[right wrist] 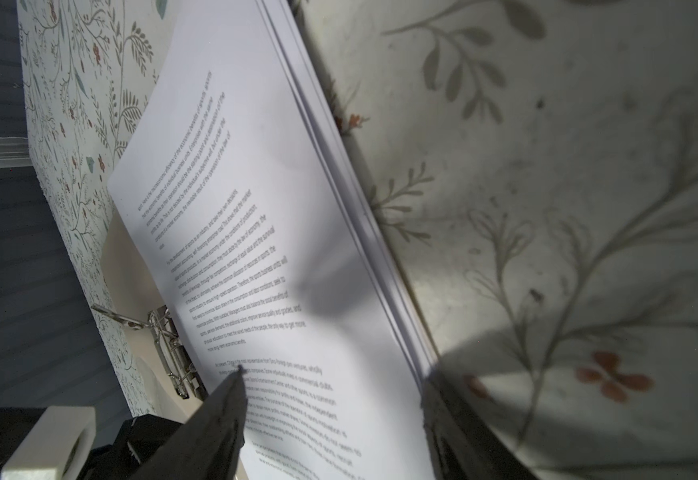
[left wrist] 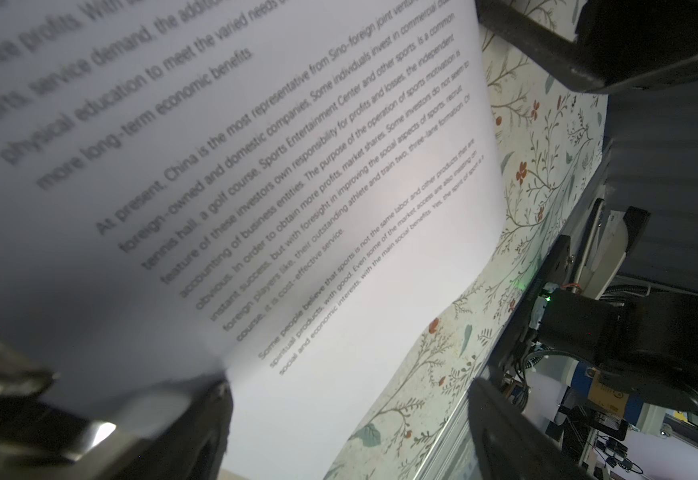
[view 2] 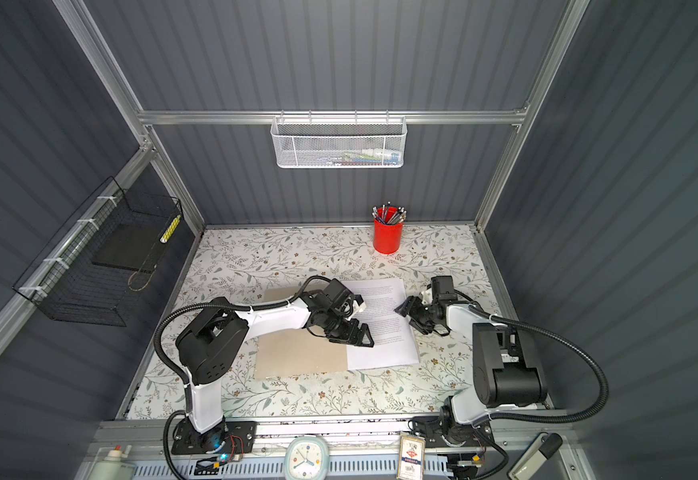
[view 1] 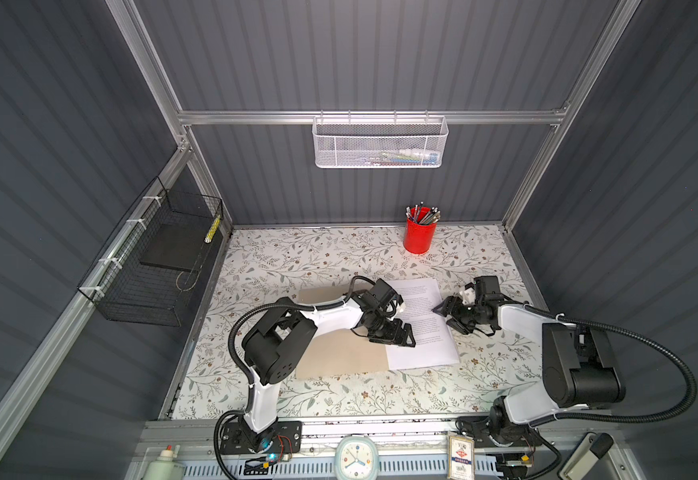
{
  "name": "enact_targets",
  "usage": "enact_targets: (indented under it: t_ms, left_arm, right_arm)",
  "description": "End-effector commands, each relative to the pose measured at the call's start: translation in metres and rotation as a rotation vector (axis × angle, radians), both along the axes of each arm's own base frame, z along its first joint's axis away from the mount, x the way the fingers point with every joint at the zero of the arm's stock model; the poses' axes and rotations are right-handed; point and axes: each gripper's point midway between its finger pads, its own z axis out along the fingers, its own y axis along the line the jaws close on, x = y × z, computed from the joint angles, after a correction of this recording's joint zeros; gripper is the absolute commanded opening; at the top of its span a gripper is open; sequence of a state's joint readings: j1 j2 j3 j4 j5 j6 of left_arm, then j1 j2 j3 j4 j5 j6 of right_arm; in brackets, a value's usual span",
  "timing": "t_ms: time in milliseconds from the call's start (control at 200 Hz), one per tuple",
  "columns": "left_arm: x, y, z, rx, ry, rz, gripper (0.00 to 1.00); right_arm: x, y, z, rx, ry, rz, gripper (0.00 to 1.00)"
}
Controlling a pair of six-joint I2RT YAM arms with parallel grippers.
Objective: Put the files into the folder
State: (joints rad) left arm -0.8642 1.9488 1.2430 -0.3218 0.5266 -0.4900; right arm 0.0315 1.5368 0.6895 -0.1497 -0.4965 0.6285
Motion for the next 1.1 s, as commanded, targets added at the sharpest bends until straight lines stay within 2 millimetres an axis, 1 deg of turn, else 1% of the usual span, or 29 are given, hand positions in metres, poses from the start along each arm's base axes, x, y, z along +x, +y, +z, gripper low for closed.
enact_targets:
  t_ms: [0, 115, 235, 295, 415, 510, 585, 655, 775, 900, 991, 1051, 1096]
  left_arm:
    - [-0.008, 0.007, -0.022, 0.068, 0.054, 0.001, 0.90]
    - [-0.006, 0.002, -0.019, 0.050, 0.056, 0.002, 0.90]
    - [-0.001, -0.005, -0.013, 0.022, 0.052, 0.003, 0.90]
    - [0.001, -0.007, -0.014, 0.024, 0.050, 0.004, 0.90]
    - [0.001, -0.005, -0.018, 0.046, 0.050, 0.006, 0.90]
    - [-0.001, 0.000, -0.023, 0.064, 0.053, 0.005, 0.90]
    - [-0.003, 0.003, -0.026, 0.074, 0.056, 0.006, 0.90]
    - [-0.004, 0.004, -0.029, 0.080, 0.059, 0.008, 0.90]
    - [-0.005, 0.006, -0.030, 0.083, 0.058, 0.011, 0.90]
    - [-0.006, 0.008, -0.032, 0.091, 0.059, 0.009, 0.90]
    - [-0.006, 0.009, -0.033, 0.095, 0.059, 0.008, 0.90]
    - [-0.006, 0.010, -0.035, 0.098, 0.061, 0.009, 0.90]
    - [-0.006, 0.010, -0.035, 0.097, 0.062, 0.010, 0.90]
  right_arm:
    - [-0.008, 0.008, -0.004, 0.052, 0.028, 0.014, 0.68]
    - [-0.009, 0.009, 0.000, 0.061, 0.017, 0.015, 0.68]
    - [-0.010, 0.015, 0.006, 0.097, 0.001, 0.032, 0.67]
    - [-0.010, 0.017, 0.009, 0.106, -0.004, 0.041, 0.67]
    - [-0.012, 0.020, 0.016, 0.091, -0.021, 0.064, 0.67]
    - [-0.014, 0.017, 0.020, 0.030, -0.031, 0.082, 0.67]
    - [-0.013, 0.018, 0.025, 0.006, -0.047, 0.099, 0.62]
    - [-0.011, 0.021, 0.030, 0.003, -0.061, 0.116, 0.60]
    - [-0.009, 0.026, 0.033, 0.009, -0.063, 0.137, 0.53]
    - [-0.009, 0.030, 0.034, -0.002, -0.070, 0.153, 0.38]
    - [-0.008, 0.037, 0.037, 0.028, -0.080, 0.176, 0.36]
    - [-0.008, 0.039, 0.039, 0.046, -0.082, 0.179, 0.26]
    - [-0.008, 0.040, 0.040, 0.048, -0.092, 0.182, 0.25]
